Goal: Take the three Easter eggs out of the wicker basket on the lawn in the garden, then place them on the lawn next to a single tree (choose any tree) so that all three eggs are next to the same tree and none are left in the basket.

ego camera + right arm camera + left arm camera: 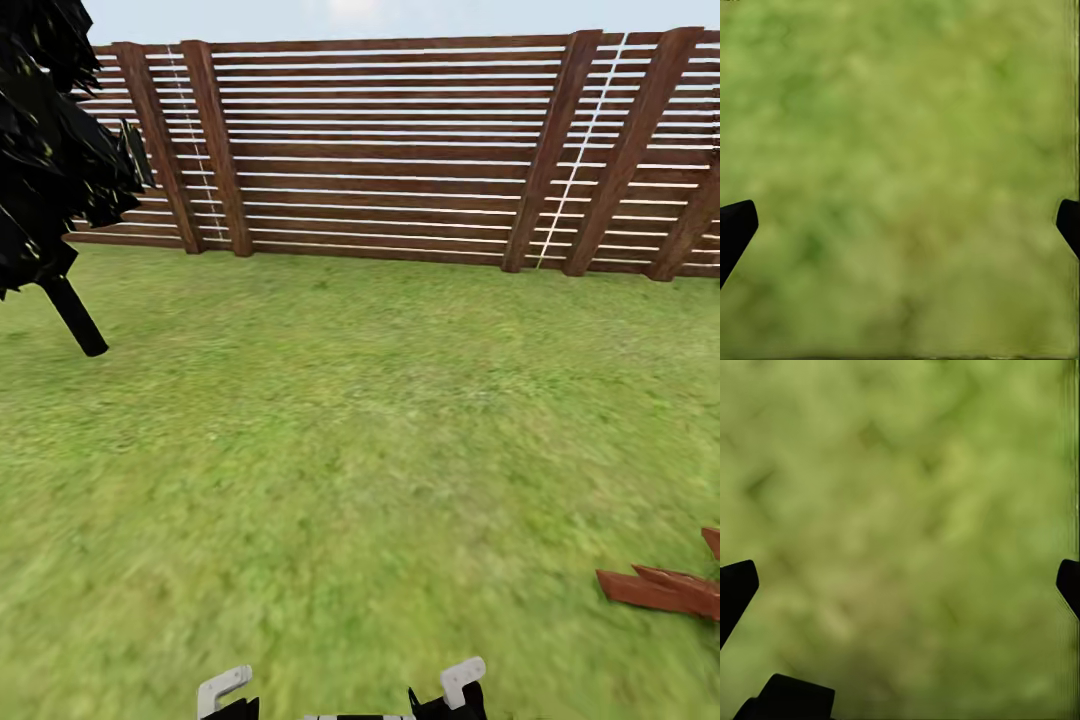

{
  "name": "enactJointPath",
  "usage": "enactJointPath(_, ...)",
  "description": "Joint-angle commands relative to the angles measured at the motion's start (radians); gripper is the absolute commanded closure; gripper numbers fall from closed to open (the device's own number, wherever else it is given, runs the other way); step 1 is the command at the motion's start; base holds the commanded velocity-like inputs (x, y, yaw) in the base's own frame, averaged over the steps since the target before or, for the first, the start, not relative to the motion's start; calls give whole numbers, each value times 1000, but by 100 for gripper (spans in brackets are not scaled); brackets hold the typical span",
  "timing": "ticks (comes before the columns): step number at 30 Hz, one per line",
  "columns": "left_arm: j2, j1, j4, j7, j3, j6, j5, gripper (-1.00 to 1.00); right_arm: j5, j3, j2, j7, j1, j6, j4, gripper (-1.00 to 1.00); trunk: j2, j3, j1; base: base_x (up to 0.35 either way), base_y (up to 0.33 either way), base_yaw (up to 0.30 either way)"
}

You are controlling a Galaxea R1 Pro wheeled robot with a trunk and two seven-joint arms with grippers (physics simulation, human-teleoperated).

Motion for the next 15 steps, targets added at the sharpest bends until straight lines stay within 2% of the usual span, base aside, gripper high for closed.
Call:
enactJointPath(1,0,0,-3,5,-1,5,6,-100,1,2,0,-1,-1,-3,1,-100,0,0,0,0,0,-287)
enactJointPath(15,0,0,-3,5,-1,5,6,-100,1,2,-2,-1,-1,-3,1,-100,0,11,0,0,0,-287)
